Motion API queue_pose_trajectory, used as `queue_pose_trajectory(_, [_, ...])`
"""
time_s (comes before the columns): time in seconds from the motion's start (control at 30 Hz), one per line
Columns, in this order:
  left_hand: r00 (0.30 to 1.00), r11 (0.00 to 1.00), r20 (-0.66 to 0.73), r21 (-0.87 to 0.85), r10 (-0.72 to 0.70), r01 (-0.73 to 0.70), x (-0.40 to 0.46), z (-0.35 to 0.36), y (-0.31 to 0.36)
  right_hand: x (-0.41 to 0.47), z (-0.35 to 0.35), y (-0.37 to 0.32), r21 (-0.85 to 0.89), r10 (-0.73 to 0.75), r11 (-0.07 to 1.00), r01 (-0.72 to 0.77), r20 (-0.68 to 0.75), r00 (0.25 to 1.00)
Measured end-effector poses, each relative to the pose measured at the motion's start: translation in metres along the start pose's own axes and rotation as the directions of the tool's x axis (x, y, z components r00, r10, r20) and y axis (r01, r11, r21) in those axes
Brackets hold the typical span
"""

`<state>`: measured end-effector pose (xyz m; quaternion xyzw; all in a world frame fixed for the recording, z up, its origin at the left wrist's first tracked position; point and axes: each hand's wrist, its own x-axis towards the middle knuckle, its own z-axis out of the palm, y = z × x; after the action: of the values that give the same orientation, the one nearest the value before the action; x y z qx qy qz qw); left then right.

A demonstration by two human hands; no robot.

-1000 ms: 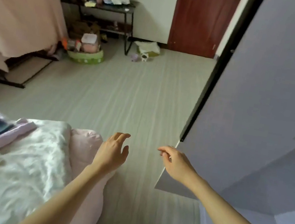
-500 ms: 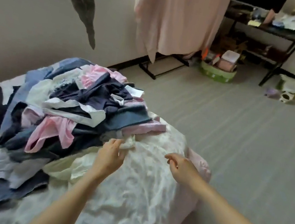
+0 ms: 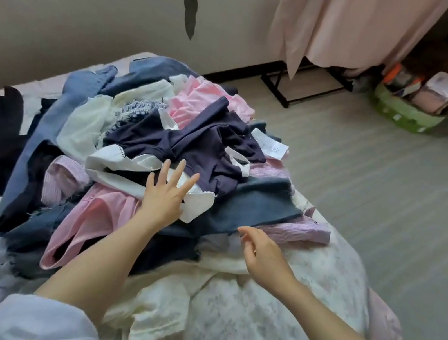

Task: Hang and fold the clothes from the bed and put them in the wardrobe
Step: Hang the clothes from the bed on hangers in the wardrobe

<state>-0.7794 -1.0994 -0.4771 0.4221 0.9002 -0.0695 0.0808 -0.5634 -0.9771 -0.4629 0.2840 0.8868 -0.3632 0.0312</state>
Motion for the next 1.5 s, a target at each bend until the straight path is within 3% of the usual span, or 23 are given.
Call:
queue_pose_trajectory(0.1, [0.994, 0.992, -0.02, 0.061, 0.11, -0.108, 0.026, 0.002, -0.002, 0.01, 0.002, 0.013, 0.006, 0.029, 1.0, -0.029, -0.007, 1.0])
queue_pose_trajectory(0.17, [0.995, 0.994, -0.05, -0.062, 0.086, -0.089, 0.028, -0.012, 0.008, 0.012, 0.0, 0.016, 0.05, 0.048, 0.998, -0.047, -0.026, 0.998])
queue_pose_trajectory(0.27, [0.975, 0.941, -0.212, -0.338, -0.064, -0.012, 0.015, -0.046, 0.031, 0.007, -0.004, 0.006, 0.154, 0.027, 0.988, -0.021, -0.039, 0.999])
queue_pose_trajectory(0.33, [0.959, 0.804, -0.221, -0.595, -0.175, 0.01, 0.002, -0.074, 0.046, 0.005, -0.01, -0.011, 0.256, 0.035, 0.966, -0.029, -0.016, 0.999])
queue_pose_trajectory(0.4, [0.947, 0.67, -0.246, -0.741, -0.205, -0.048, -0.01, -0.106, 0.061, 0.005, -0.017, -0.031, 0.38, 0.021, 0.925, -0.008, -0.031, 0.999])
queue_pose_trajectory(0.5, [0.935, 0.525, -0.314, -0.83, -0.165, -0.186, -0.034, -0.157, 0.093, -0.005, -0.036, -0.061, 0.504, -0.025, 0.855, 0.121, -0.193, 0.981])
queue_pose_trajectory(0.63, [0.927, 0.364, -0.354, -0.885, -0.122, -0.29, -0.065, -0.199, 0.13, -0.042, -0.089, -0.069, 0.436, 0.119, 0.892, 0.117, -0.477, 0.871])
queue_pose_trajectory(0.7, [0.923, 0.366, -0.361, -0.883, -0.131, -0.293, -0.084, -0.207, 0.15, -0.072, -0.121, -0.049, 0.374, 0.154, 0.925, 0.065, -0.525, 0.837])
queue_pose_trajectory(0.8, [0.926, 0.54, -0.35, -0.812, -0.144, -0.222, -0.115, -0.2, 0.181, -0.127, -0.161, -0.012, 0.161, 0.067, 0.986, 0.031, -0.567, 0.821])
queue_pose_trajectory(0.9, [0.905, 0.713, -0.403, -0.596, 0.133, -0.37, -0.146, -0.188, 0.227, -0.183, -0.193, 0.016, -0.012, -0.002, 1.0, -0.006, -0.554, 0.833])
queue_pose_trajectory(0.97, [0.858, 0.772, -0.392, -0.41, 0.332, -0.486, -0.17, -0.192, 0.266, -0.218, -0.207, 0.026, -0.078, -0.051, 0.997, 0.011, -0.535, 0.843])
queue_pose_trajectory(1.07, [0.769, 0.703, -0.422, -0.339, 0.48, -0.625, -0.207, -0.204, 0.33, -0.286, -0.221, 0.045, -0.057, -0.049, 0.998, 0.018, -0.59, 0.806])
queue_pose_trajectory(1.13, [0.756, 0.664, -0.42, -0.372, 0.503, -0.649, -0.226, -0.209, 0.363, -0.33, -0.223, 0.063, -0.002, 0.016, 1.0, -0.022, -0.626, 0.78])
queue_pose_trajectory(1.3, [0.749, 0.539, -0.43, -0.521, 0.504, -0.662, -0.284, -0.224, 0.451, -0.449, -0.231, 0.13, -0.019, 0.356, 0.91, -0.414, -0.475, 0.805])
queue_pose_trajectory(1.4, [0.742, 0.434, -0.523, -0.602, 0.419, -0.67, -0.323, -0.239, 0.49, -0.526, -0.23, 0.182, 0.04, 0.532, 0.803, -0.594, -0.497, 0.686])
queue_pose_trajectory(1.5, [0.736, 0.385, -0.531, -0.63, 0.42, -0.674, -0.361, -0.246, 0.524, -0.605, -0.223, 0.21, 0.257, 0.643, 0.708, -0.658, -0.62, 0.45])
